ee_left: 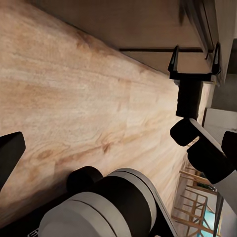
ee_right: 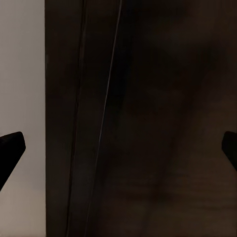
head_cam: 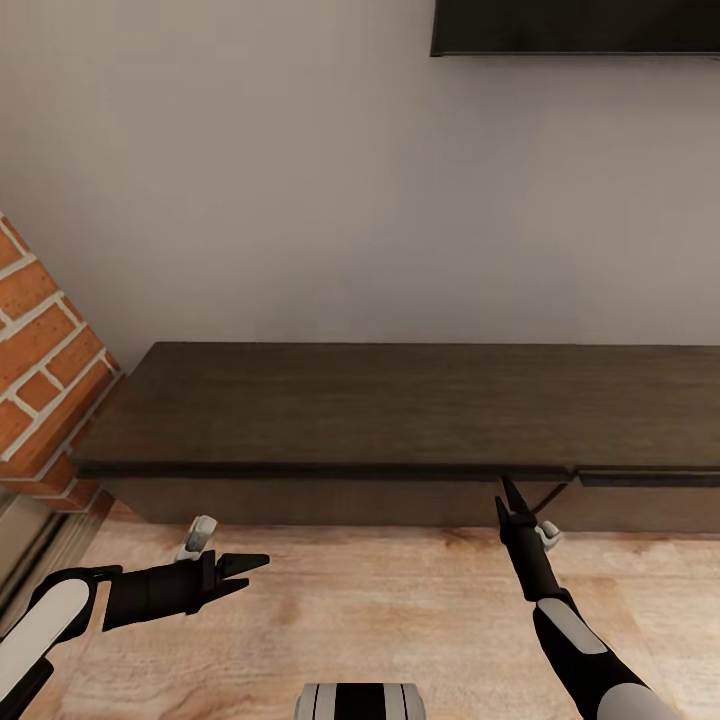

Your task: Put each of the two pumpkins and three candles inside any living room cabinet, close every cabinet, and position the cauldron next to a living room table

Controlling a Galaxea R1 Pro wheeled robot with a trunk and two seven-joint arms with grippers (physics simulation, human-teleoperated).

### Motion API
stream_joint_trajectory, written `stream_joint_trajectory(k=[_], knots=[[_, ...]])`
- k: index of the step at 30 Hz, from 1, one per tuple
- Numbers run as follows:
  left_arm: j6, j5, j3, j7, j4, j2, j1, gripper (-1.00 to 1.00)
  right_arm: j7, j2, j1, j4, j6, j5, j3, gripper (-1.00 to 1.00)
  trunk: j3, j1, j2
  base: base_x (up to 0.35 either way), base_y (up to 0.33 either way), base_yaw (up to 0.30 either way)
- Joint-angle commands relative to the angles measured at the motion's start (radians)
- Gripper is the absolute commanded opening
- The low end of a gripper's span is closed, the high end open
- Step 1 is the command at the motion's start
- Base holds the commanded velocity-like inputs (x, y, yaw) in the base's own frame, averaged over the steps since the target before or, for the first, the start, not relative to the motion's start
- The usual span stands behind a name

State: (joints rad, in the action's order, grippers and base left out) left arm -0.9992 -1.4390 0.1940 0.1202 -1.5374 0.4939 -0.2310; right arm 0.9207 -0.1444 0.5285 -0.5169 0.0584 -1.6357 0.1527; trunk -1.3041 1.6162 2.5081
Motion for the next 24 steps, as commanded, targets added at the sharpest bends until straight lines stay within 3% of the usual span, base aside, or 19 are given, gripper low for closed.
stream_joint_trajectory(k=[1,24], knots=[[-0.001,0.009,0.001,0.01,0.0,0.001,-0.001,1.0,0.003,-0.002,0.001,0.001,0.006,-0.009,0.008,1.0,-0.001,0.0,0.0,0.042,0.0,0.0],[-0.001,0.009,0.0,0.01,0.0,0.0,-0.001,1.0,0.006,-0.003,0.001,0.0,0.006,-0.001,0.01,1.0,-0.001,0.0,0.0,0.026,0.0,0.0]])
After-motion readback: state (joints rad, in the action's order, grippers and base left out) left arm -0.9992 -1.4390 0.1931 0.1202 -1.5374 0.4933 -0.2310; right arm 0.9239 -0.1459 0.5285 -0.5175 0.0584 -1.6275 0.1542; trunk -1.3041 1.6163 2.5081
